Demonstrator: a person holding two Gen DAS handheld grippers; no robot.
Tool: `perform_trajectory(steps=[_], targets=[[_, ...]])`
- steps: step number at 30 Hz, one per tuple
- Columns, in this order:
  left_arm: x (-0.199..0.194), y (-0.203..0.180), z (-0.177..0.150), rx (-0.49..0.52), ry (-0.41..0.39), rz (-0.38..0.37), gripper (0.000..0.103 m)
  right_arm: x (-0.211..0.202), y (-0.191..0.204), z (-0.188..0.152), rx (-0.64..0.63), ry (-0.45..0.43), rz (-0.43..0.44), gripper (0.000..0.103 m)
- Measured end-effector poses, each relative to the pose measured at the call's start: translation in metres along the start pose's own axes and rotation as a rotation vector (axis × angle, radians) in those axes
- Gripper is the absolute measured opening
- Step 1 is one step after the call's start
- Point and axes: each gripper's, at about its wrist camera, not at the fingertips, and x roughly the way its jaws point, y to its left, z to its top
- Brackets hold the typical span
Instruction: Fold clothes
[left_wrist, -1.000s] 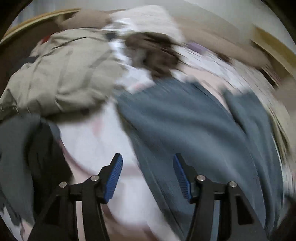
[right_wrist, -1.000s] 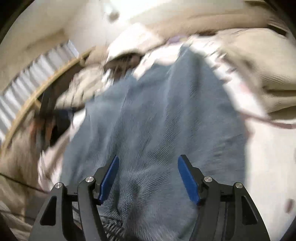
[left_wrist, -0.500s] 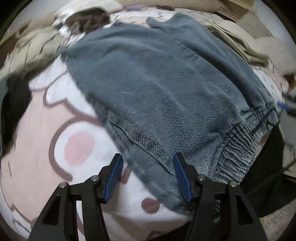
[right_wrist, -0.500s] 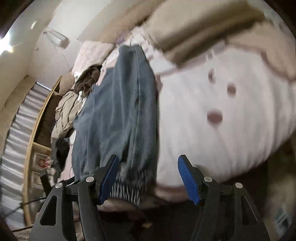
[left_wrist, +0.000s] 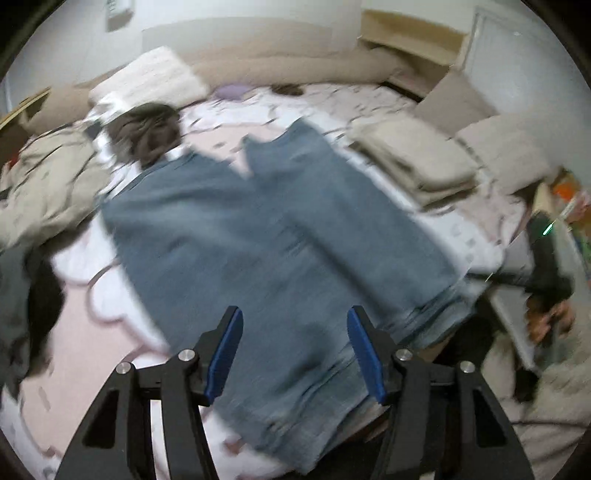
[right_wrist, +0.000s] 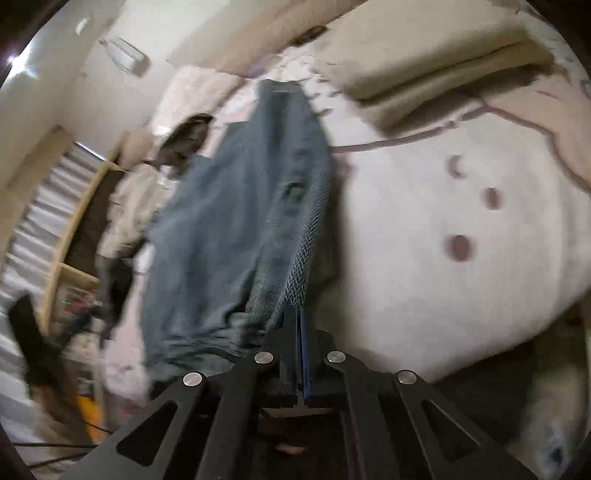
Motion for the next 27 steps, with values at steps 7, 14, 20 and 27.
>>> perform_trajectory(steps=[7,14,20,27], targets=[[0.071,-0.019,0.029,0.011,-0.084,-0.034,0.058,-0.016,0.013,0.033,-0.075,-0.098,-0.047,0.002],[0.13,-0.007,0.02,-0.047,-0.095,0.001,0.058,-0.016,0.084,0.156,-0.244,-0.237,0.014,0.002],[0.154,0.007,-0.002,-0.131,-0.045,-0.019,0.058,0.058,0.129,0.271,-0.236,-0.193,-0.021,0.002],[0.159,0.012,-0.004,-0.176,-0.037,-0.064,0.059,0.143,0.115,0.344,-0.108,-0.086,-0.064,0.003]])
